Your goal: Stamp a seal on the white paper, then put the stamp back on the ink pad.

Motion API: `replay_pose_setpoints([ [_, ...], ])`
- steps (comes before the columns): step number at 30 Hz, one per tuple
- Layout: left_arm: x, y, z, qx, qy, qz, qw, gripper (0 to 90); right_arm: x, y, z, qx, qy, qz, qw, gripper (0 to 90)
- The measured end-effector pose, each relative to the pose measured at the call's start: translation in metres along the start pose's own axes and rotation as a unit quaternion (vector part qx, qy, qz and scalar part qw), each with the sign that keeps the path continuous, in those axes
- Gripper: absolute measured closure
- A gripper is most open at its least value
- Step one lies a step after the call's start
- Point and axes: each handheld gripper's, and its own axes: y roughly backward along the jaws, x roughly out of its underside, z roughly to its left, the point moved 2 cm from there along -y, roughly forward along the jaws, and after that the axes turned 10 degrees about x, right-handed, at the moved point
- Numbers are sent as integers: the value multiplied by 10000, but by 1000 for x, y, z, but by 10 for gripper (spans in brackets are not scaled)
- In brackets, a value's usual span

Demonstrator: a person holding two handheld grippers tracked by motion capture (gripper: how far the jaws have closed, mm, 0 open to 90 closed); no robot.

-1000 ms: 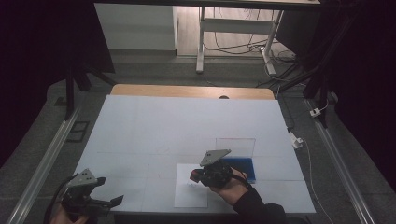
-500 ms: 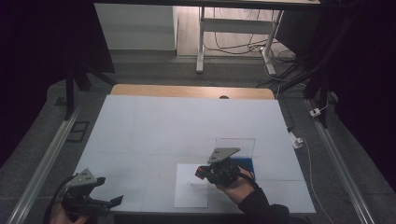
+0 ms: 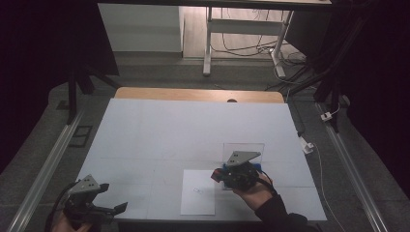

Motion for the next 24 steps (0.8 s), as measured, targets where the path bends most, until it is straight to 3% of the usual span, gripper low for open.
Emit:
replay_pose_setpoints([
  [10, 0, 0, 0, 7, 2, -12, 10000, 43, 6, 9, -18, 248, -175, 11, 9995, 804],
  [24, 0, 0, 0, 8, -3, -14, 10000, 43, 13, 14, -30, 440, -260, 109, 9986, 803],
])
